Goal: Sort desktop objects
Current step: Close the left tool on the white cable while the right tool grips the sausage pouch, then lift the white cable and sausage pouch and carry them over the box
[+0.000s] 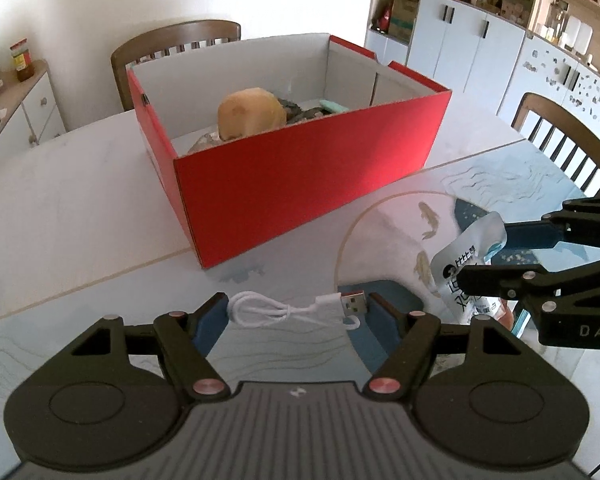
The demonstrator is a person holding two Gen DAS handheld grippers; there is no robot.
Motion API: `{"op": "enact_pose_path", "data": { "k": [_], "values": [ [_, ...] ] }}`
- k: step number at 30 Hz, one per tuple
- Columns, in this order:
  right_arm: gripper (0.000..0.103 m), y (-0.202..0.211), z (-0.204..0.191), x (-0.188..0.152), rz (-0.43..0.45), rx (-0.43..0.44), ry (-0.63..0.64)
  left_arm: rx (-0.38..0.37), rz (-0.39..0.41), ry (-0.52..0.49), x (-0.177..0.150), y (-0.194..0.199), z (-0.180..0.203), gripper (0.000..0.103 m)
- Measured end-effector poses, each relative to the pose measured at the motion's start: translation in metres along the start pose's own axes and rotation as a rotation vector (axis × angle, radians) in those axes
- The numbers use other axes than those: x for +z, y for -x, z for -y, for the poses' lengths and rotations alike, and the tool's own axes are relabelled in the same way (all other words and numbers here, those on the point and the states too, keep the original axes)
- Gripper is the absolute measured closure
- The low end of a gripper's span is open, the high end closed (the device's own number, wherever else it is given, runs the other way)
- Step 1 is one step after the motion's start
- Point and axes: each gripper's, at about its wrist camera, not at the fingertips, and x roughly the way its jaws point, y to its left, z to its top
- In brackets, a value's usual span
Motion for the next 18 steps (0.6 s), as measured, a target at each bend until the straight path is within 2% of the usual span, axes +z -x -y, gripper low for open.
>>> {"op": "enact_pose_path", "data": {
  "k": [11,18],
  "values": [
    [0.058,0.024,0.007,0.009,0.052,0.017,-0.035,-0.019,0.020,-0.004,0.006,0.016,0.005,0.031],
    [0.058,0.038,0.013,0.023,0.080,0.021,-0.053,-0.041,0.049,0.002,0.021,0.035,0.012,0.031]
  ]
}}
